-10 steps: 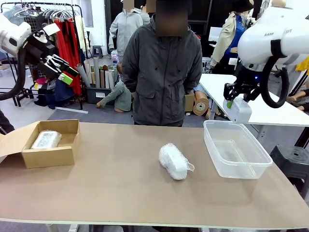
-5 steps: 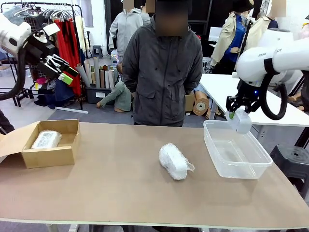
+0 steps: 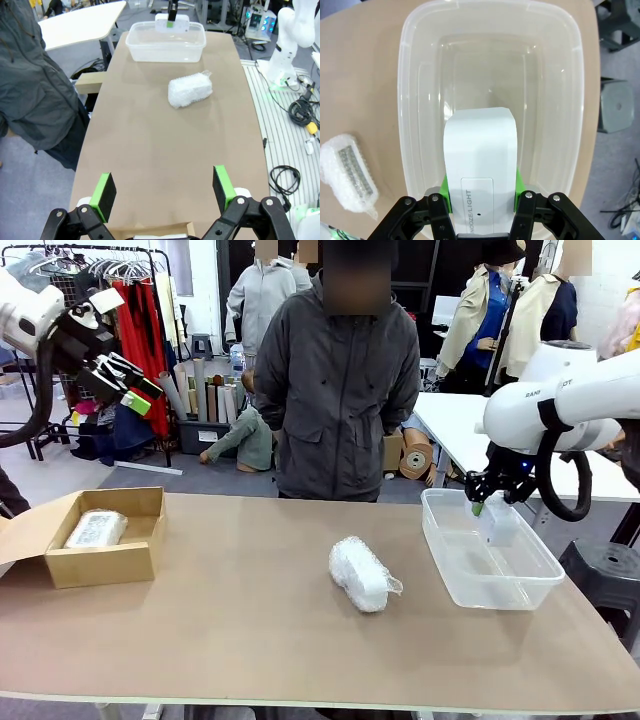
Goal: Separate and place wrapped and unwrapped clocks.
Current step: If the picked Digital clock is wrapped, place it in the Package Box ; if not, place it in the Organizing box, then pick up the Digital clock indicated by the person.
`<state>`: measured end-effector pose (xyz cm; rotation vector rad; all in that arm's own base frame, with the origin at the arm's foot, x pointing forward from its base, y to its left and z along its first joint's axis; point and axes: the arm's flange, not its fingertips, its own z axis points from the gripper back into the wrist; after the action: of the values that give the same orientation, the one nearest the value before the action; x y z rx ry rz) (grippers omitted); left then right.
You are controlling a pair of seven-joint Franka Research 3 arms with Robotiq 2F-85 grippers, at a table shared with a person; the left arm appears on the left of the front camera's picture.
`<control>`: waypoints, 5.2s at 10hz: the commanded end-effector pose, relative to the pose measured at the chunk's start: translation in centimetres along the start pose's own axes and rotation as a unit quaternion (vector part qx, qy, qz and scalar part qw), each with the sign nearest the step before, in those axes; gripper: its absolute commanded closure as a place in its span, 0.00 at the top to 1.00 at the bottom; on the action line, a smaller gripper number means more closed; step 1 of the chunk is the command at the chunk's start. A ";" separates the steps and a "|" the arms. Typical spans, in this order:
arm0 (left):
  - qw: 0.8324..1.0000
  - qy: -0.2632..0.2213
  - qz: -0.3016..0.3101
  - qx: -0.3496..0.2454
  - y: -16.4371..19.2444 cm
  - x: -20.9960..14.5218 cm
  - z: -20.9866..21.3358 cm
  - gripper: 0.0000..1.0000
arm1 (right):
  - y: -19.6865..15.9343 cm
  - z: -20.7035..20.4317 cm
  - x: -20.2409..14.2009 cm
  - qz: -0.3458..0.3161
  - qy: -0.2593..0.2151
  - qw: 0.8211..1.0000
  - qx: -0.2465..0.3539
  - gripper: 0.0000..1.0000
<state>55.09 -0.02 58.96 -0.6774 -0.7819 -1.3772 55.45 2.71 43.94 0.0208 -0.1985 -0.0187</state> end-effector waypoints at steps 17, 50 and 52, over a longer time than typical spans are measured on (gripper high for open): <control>1.000 -0.002 -0.003 -0.003 -0.1 -0.1 0.1 1.00 | -1.7 -7.7 4.0 -0.031 0.058 0.997 -0.026 0.00; 1.000 -0.002 -0.003 -0.003 -0.1 -0.1 0.1 1.00 | -1.4 -6.6 2.6 -0.016 0.083 0.996 -0.015 1.00; 1.000 -0.002 -0.003 -0.003 -0.1 -0.1 0.1 1.00 | -1.4 -6.7 2.4 -0.016 0.091 0.996 -0.016 1.00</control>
<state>55.09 -0.02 58.96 -0.6774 -0.7820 -1.3773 59.09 1.40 37.74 -0.0062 -0.0141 -0.0513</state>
